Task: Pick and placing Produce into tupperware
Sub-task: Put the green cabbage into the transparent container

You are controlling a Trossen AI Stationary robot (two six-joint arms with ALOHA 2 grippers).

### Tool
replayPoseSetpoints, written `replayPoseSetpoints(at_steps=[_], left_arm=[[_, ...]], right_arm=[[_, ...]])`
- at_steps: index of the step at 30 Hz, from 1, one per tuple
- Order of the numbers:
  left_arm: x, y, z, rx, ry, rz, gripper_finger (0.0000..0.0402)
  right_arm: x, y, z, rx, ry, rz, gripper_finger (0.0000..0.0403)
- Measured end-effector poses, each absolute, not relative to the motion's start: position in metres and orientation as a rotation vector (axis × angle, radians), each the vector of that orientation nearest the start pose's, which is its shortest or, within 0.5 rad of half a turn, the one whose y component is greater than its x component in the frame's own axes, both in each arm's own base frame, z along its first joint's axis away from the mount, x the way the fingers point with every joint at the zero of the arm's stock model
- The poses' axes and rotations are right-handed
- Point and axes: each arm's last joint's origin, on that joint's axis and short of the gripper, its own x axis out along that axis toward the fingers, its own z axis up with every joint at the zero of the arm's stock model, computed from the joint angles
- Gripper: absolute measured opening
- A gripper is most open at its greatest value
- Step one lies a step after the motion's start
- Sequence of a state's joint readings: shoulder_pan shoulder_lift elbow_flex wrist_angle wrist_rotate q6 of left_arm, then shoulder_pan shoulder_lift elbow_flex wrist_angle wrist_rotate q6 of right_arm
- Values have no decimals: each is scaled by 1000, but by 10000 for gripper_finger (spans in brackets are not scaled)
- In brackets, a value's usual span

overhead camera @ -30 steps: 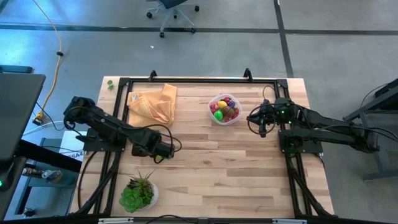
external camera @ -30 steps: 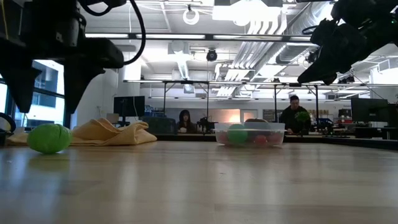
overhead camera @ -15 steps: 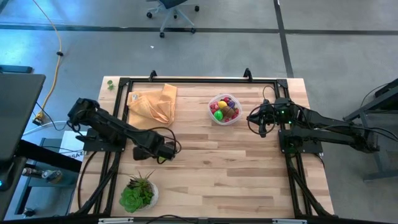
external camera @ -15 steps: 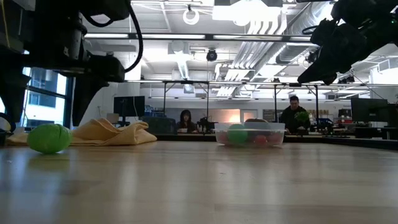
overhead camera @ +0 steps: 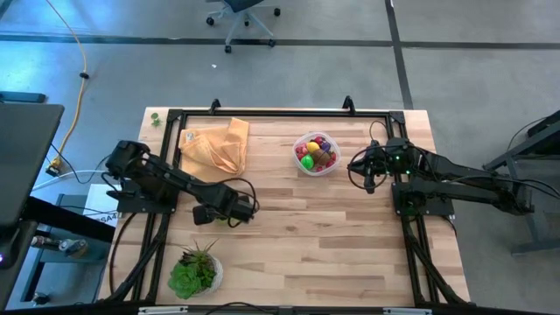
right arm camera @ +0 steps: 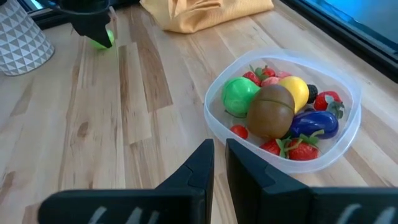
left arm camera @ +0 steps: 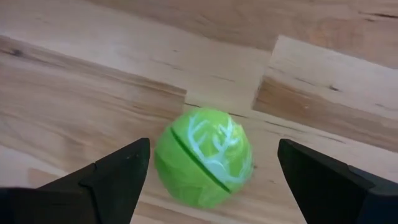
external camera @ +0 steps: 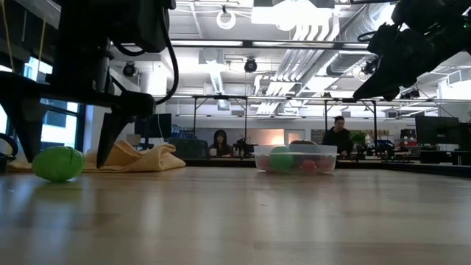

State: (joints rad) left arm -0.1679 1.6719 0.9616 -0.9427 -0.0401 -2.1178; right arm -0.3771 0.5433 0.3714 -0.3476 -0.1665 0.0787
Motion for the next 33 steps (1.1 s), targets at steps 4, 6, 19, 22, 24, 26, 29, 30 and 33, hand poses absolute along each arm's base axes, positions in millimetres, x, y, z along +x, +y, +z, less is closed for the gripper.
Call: replayPoseSetpoints(at_steps=[4,6,19,22,24,26,29,30,33], left_arm=[[261,-43,153,-1404,999,1577,342],[261,-43,153,-1419,989,1590,342],[259,-45,153,-1513,961,1693,342],[259,-45,153,-1519,953,1703,342],[258,-45,152,-1510,953,1711,342],[258,-45,152,-1504,954,1718,342],[257,-44,151,-1501,946,1721,332],[257,-44,151,-1502,941,1727,325],[257,-44,150,-1517,920,1745,299]], right_arm=[[121,-43,209,219,503,-226,30],[122,-43,209,219,503,-226,30],[121,-43,208,220,507,-226,30],[121,-43,208,220,507,-226,30],[121,-43,208,220,507,-226,30],[121,-43,208,220,507,-226,30],[121,-43,208,220,507,-226,30],[121,-43,208,220,507,-226,30],[121,-43,208,220,507,-226,30]])
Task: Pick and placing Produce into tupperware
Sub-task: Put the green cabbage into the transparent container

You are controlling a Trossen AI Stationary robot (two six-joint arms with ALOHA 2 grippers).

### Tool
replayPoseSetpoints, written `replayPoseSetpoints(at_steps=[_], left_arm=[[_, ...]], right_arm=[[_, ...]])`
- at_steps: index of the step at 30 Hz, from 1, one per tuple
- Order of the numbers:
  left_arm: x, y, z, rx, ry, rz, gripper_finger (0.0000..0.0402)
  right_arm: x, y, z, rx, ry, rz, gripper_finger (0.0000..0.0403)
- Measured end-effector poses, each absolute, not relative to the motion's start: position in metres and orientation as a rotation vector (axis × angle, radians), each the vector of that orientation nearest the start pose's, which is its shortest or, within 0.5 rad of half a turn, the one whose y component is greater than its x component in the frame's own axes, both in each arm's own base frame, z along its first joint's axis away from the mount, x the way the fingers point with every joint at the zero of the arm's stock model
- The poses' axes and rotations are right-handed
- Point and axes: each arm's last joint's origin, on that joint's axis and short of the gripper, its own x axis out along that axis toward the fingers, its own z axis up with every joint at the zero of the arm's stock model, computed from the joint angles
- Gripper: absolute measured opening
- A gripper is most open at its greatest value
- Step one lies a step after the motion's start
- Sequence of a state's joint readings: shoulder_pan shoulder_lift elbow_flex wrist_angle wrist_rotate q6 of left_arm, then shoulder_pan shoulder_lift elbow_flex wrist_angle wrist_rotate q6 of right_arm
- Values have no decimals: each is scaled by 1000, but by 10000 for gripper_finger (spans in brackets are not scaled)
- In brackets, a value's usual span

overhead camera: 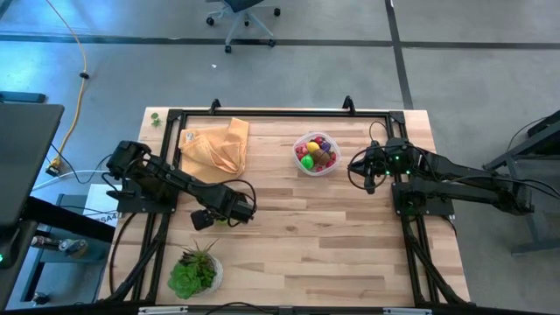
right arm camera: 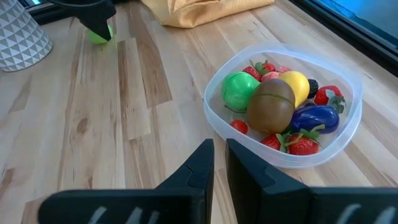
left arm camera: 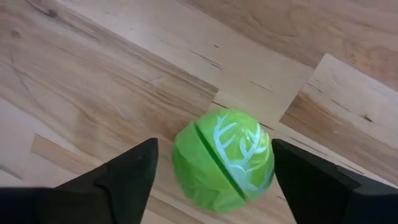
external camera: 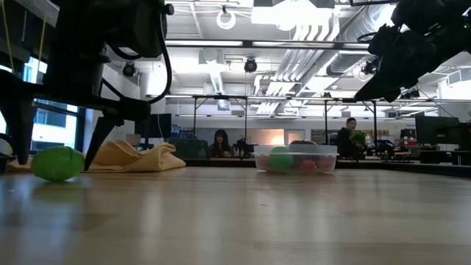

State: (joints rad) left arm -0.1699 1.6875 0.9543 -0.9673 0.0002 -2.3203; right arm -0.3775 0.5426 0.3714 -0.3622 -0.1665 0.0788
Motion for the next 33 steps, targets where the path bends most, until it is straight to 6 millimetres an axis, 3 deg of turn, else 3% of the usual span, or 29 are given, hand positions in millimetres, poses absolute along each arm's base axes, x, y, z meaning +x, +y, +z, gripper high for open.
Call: replayPoseSetpoints(at_steps=[8,18,33], left_arm=[[257,-44,150,-1550,886,1766,243],[258,-44,150,-1531,901,1744,226],[264,-38,151,-1125,954,1430,237]], right_arm=[[121,-43,208,220,507,-226,30],[121,-43,208,220,507,-226,30],[121,-43,208,220,507,-226,30]])
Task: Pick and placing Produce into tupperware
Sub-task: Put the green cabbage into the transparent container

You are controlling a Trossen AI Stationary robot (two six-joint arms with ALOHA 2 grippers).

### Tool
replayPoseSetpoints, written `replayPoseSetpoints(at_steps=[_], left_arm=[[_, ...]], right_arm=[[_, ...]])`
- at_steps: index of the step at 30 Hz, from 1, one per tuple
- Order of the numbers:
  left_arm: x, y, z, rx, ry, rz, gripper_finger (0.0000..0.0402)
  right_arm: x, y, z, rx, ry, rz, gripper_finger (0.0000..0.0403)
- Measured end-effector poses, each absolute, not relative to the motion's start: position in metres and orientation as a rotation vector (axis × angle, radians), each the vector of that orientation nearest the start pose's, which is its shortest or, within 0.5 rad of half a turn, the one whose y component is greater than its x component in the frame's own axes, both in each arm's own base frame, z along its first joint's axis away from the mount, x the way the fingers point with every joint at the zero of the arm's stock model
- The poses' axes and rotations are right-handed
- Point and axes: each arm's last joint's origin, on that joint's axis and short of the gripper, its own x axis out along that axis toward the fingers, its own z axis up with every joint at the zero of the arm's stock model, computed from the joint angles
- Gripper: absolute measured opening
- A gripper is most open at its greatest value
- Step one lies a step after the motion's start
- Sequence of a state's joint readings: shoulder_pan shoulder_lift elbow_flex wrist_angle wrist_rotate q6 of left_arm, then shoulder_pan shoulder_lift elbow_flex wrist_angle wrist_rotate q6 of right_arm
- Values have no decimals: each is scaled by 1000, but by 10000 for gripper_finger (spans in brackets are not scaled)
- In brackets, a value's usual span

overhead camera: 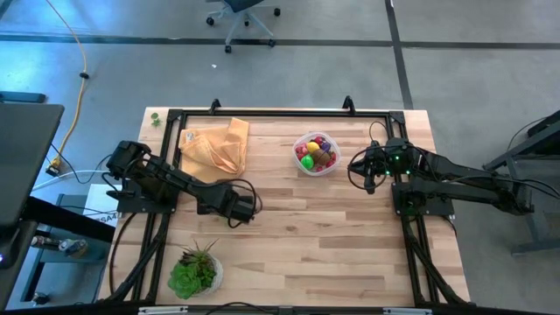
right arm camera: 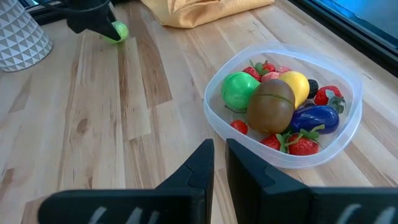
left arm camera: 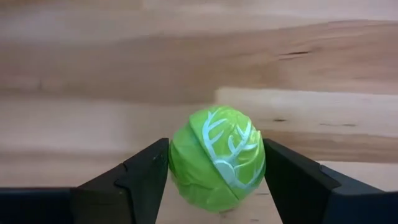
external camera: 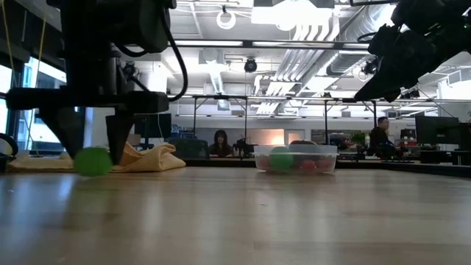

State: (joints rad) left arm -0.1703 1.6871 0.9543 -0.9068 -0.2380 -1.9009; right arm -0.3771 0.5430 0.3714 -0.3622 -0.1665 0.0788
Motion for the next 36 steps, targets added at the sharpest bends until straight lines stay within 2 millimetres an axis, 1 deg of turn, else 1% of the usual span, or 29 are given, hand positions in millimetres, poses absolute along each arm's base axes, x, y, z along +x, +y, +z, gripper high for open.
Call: replayPoseSetpoints(at_steps=[6,12,18,22,29,32,36], left_arm=[[266,-37,151,-910,1029,1280,237],[266,-36,151,-684,1149,1113,238],[267,-36,151,-395,1303,869,239],[270,-37,151,-225,1358,697,239],[282,-37,152,54,1318,457,239],[287,-38,153,107,1286,394,239],[290,-39,154,103,1258,385,239]], right_arm=[[121,-43,208,220,507,-226,30],[121,-43,208,220,507,-226,30],[121,-43,208,220,507,-226,30],[121,-43,208,220,507,-226,30],[121,-43,208,220,507,-226,30],[121,-43,208,220,507,-226,30],[121,-43,208,220,507,-226,30]])
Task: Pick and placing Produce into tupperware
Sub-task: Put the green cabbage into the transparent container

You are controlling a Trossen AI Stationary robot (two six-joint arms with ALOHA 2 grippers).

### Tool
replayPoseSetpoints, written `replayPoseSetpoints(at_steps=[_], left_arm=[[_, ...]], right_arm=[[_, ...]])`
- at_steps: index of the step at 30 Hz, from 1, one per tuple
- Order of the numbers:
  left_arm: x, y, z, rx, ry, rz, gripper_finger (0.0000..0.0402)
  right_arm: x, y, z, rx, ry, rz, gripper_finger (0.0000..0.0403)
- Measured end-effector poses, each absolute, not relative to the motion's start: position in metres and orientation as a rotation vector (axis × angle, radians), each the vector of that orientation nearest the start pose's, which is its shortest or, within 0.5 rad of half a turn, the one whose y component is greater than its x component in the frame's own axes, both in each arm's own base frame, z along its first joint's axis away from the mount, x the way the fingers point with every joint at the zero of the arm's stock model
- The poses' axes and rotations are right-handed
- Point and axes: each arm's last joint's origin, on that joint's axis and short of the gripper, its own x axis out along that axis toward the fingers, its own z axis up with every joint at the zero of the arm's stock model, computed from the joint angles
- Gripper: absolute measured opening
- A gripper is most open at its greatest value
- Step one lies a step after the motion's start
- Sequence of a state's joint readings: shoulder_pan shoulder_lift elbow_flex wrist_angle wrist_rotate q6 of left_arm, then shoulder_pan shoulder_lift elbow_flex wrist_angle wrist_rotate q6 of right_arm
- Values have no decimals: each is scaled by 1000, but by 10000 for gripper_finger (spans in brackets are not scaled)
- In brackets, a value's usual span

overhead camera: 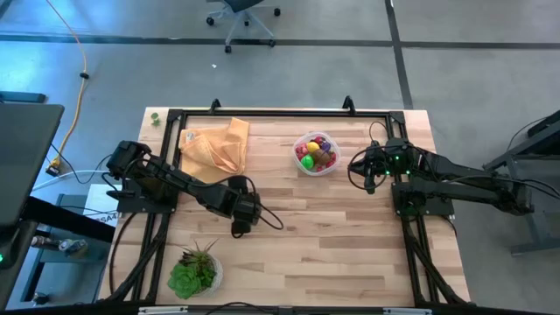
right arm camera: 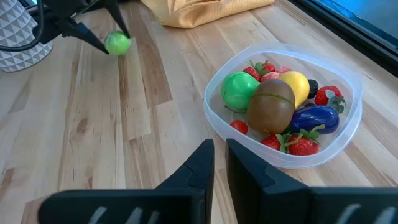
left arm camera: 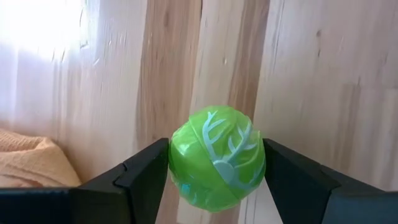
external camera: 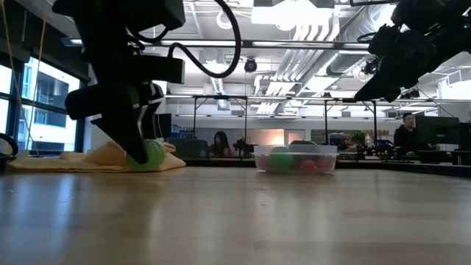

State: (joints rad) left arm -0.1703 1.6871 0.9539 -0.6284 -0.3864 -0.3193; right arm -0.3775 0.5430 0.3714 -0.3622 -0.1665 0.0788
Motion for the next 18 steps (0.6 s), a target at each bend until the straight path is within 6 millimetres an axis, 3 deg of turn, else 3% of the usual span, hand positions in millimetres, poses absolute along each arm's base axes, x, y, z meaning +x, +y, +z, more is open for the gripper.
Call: replayPoseSetpoints(at_steps=[10,18], left_arm=[[305,-39,159,103,1084,431,239],[337,8,185,107,872,458,239]], right_arm=[[121,-43,208,220,507,-226,30],[121,-43,208,220,507,-226,30]])
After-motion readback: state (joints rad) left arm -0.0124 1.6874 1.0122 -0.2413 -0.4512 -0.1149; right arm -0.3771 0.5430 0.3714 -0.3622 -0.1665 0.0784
